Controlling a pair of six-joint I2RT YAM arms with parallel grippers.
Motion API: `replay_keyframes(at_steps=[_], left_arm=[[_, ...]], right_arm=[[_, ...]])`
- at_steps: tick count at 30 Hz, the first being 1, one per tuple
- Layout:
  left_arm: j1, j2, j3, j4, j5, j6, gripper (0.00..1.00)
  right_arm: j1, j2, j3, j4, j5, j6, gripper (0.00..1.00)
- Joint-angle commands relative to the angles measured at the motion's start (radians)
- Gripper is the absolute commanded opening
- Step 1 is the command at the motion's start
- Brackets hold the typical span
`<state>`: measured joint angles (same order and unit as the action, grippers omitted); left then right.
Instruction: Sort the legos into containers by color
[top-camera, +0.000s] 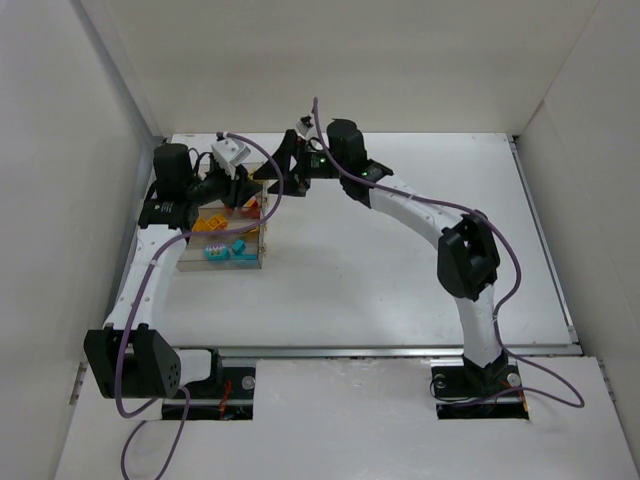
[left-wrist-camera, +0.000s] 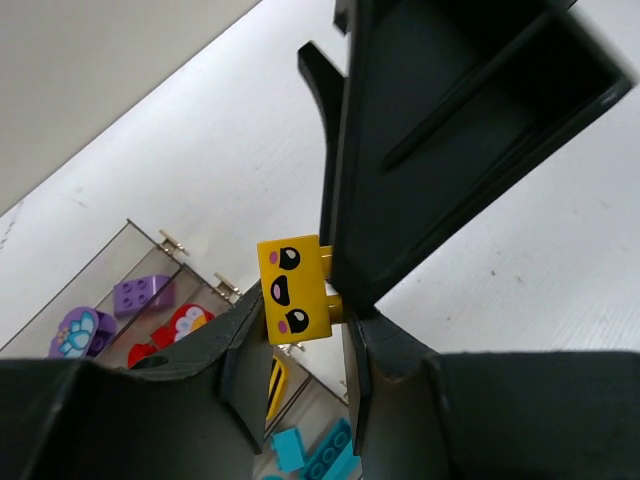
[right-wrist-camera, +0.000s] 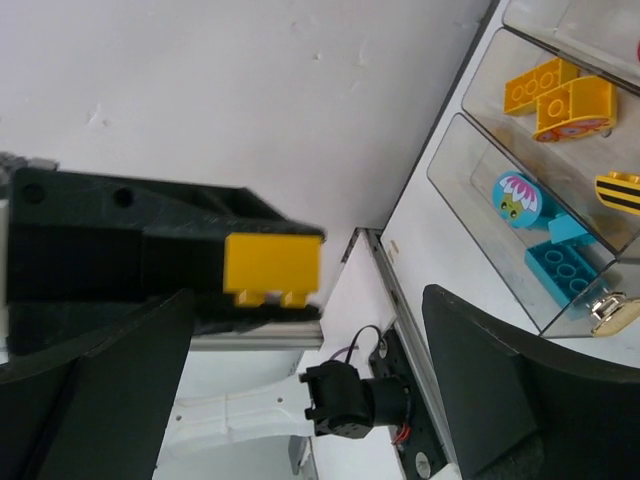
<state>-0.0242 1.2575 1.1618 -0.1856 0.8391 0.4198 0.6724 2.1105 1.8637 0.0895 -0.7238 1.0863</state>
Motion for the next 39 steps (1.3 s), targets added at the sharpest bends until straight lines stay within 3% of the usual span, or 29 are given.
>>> replay_keyframes(at_steps=[1,7,14,21,33,39], left_arm=[[0.007,-0.029,-0.007,-0.003,-0.040,0.034,0.00],[0.007,-0.038,-0.028,-0.012,-0.107,0.043,0.00],[0.027,0.000,-0.065,-0.038,-0.245,0.069,0.00],[0.101,0.239,0.010,-0.170,-0.298,0.097,0.00],[0.124,0.335,-0.051,-0.138,-0.328,0.140,0.00],[0.124,0.422,-0.008,-0.166,-0.341,0.129,0.10]], right_arm=[[-0.008,-0.080,0.011,0.032,-0.057,-0.032,1.00],[-0.048,-0.129,-0.038,0.032,-0.046,-0.042,1.00],[-0.135,-0.242,-0.221,0.032,0.021,-0.098,1.00],[-0.185,-0.319,-0.425,0.023,0.049,-0.138,1.00],[-0.194,-0.310,-0.436,-0.036,0.049,-0.195,1.00],[-0.194,-0.290,-0.397,-0.056,0.049,-0.195,1.00]])
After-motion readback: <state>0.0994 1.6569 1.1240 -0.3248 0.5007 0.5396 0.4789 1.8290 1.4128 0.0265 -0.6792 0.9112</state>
